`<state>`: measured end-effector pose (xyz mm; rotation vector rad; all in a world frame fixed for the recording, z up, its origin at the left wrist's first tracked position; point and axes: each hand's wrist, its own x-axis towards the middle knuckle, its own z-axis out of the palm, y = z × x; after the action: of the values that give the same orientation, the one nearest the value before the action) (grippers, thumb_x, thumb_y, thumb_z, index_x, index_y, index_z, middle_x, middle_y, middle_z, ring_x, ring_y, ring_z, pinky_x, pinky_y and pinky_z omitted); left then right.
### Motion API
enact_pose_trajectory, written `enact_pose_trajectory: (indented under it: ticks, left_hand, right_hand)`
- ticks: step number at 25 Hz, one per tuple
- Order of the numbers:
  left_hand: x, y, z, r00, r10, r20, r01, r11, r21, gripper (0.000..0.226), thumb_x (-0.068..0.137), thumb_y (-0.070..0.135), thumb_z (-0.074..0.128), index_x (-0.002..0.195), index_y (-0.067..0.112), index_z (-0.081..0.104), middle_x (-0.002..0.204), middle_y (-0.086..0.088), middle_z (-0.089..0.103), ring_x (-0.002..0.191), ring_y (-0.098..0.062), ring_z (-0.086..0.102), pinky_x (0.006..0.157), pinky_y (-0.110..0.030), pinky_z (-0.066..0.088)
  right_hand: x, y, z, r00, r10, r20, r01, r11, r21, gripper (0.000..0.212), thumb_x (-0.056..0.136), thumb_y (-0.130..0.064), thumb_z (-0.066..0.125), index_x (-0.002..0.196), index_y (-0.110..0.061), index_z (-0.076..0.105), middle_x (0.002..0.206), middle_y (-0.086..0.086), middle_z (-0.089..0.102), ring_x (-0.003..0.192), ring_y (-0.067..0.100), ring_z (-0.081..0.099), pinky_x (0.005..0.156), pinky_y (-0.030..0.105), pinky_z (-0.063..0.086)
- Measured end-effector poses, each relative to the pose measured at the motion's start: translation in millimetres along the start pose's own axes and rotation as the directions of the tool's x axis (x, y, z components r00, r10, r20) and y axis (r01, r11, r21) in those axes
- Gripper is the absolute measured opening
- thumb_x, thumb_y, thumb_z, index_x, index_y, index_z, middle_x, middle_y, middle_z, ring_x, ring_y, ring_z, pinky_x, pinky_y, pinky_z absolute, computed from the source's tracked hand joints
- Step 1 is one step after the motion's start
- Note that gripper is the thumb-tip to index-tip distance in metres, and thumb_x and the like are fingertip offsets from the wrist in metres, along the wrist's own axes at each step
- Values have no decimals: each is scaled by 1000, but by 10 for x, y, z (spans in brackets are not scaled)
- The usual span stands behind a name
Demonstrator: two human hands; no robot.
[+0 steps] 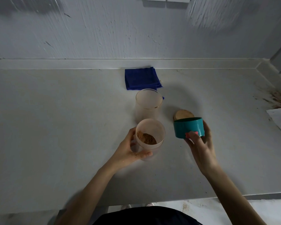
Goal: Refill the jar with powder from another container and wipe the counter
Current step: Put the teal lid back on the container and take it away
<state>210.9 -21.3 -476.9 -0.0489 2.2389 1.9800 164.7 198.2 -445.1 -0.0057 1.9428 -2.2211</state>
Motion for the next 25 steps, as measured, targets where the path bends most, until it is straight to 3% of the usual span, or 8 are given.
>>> enact_pose_trajectory:
  ticks: [4,9,11,14,16,18,21,25]
  left_hand:
    - [12,-23,1,1000,-3,-17,3,1000,2,73,45,46,74,108,43,38,117,19,45,113,-8,46,95,-26,42]
    - [13,-38,6,1000,-4,-16,4,1000,-24,74,43,44,75,108,41,38,115,19,46,110,-8,48,82,-18,46]
    - [13,-38,7,1000,-8,-16,7,999,-32,74,43,44,75,107,40,39,114,19,47,109,-6,48,82,-18,45]
    - [15,-21,11,1000,-26,-16,25,999,-32,73,41,44,75,105,40,39,113,19,46,107,-4,47,85,-20,43]
    - [12,-29,12,999,-39,-23,38,999,-37,73,41,44,75,105,41,39,114,19,46,107,-5,46,87,-23,43]
    - [16,-35,16,998,-50,-29,50,998,-33,73,41,44,75,105,43,39,114,21,45,108,-5,46,86,-22,43]
    - [27,-36,16,998,-61,-34,61,998,-17,71,46,37,80,104,44,39,113,20,45,114,-14,44,92,-31,43]
    - [20,-13,26,997,-57,-47,56,998,-12,66,51,31,78,103,42,38,116,12,46,117,-17,42,95,-33,41]
  right_hand:
    - [-20,-134,109,996,-62,63,56,994,89,87,37,-67,75,110,-28,47,106,-3,55,96,9,59,75,20,53]
    - [32,-285,190,987,-104,126,90,989,114,67,65,-56,57,124,-30,37,114,-6,50,102,6,54,89,27,50]
    - [43,-333,226,983,-147,111,147,989,10,56,71,-53,49,117,-21,44,97,-7,53,85,-2,54,78,19,48]
    - [55,-366,289,966,-212,147,229,967,-108,76,65,-59,53,125,-13,45,100,-2,54,90,5,52,77,18,43]
    - [72,-387,331,968,-197,156,221,963,-156,76,65,-59,50,131,-21,43,109,9,50,97,12,48,80,24,41]
    - [82,-440,366,953,-236,188,280,924,-261,67,66,-55,47,128,-33,39,107,7,50,97,10,50,75,19,44]
    - [103,-551,410,869,-335,363,491,673,-553,64,71,-54,48,129,-33,31,110,-2,49,99,12,50,77,13,47]
    - [193,-646,434,731,-360,580,676,263,-689,71,79,-61,40,133,-15,39,119,14,54,102,25,48,81,32,46]
